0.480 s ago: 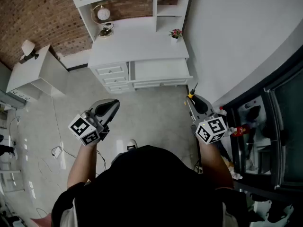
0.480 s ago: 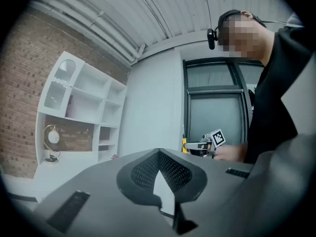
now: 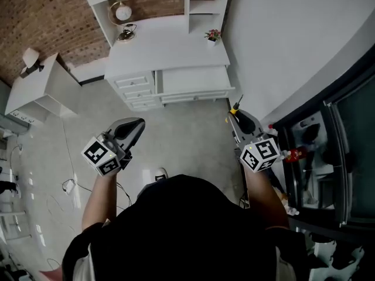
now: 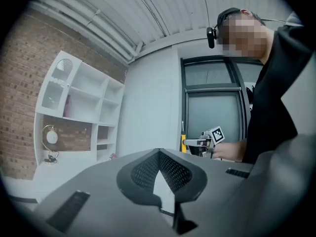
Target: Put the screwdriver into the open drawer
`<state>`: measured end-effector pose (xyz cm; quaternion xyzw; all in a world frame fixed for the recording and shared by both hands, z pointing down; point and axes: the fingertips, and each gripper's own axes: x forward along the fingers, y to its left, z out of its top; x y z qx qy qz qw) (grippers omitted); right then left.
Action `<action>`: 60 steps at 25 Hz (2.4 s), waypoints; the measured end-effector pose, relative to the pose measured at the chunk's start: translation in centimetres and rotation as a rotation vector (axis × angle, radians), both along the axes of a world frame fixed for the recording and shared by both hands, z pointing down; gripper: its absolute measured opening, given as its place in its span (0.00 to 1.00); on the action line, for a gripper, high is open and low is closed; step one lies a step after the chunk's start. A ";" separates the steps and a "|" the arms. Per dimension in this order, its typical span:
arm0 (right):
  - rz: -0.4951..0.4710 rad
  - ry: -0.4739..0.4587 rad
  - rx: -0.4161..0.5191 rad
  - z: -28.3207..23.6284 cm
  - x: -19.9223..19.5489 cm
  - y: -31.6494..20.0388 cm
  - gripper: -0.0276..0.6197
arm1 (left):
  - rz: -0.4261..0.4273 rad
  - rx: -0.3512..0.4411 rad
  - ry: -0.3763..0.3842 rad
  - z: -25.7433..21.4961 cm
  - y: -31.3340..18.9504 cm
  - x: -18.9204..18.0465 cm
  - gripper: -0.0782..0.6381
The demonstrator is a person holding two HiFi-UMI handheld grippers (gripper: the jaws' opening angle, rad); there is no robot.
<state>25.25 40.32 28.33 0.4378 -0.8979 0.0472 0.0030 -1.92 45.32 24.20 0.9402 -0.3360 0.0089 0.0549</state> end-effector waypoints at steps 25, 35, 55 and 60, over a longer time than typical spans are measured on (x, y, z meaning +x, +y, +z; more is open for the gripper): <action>0.083 0.014 -0.035 1.4 -0.9 -4.6 0.17 | 0.008 -0.047 -0.011 2.0 -6.7 -3.1 0.13; 0.133 0.012 -0.069 2.5 -1.5 -10.4 0.17 | 0.035 -0.082 0.008 2.7 -14.6 -4.0 0.13; 0.159 0.024 -0.091 2.7 -5.9 -21.3 0.17 | 0.064 -0.097 0.015 3.3 -26.3 -8.3 0.13; 0.159 0.038 -0.096 2.8 -7.9 -22.9 0.17 | 0.066 -0.097 0.024 3.4 -27.6 -10.3 0.13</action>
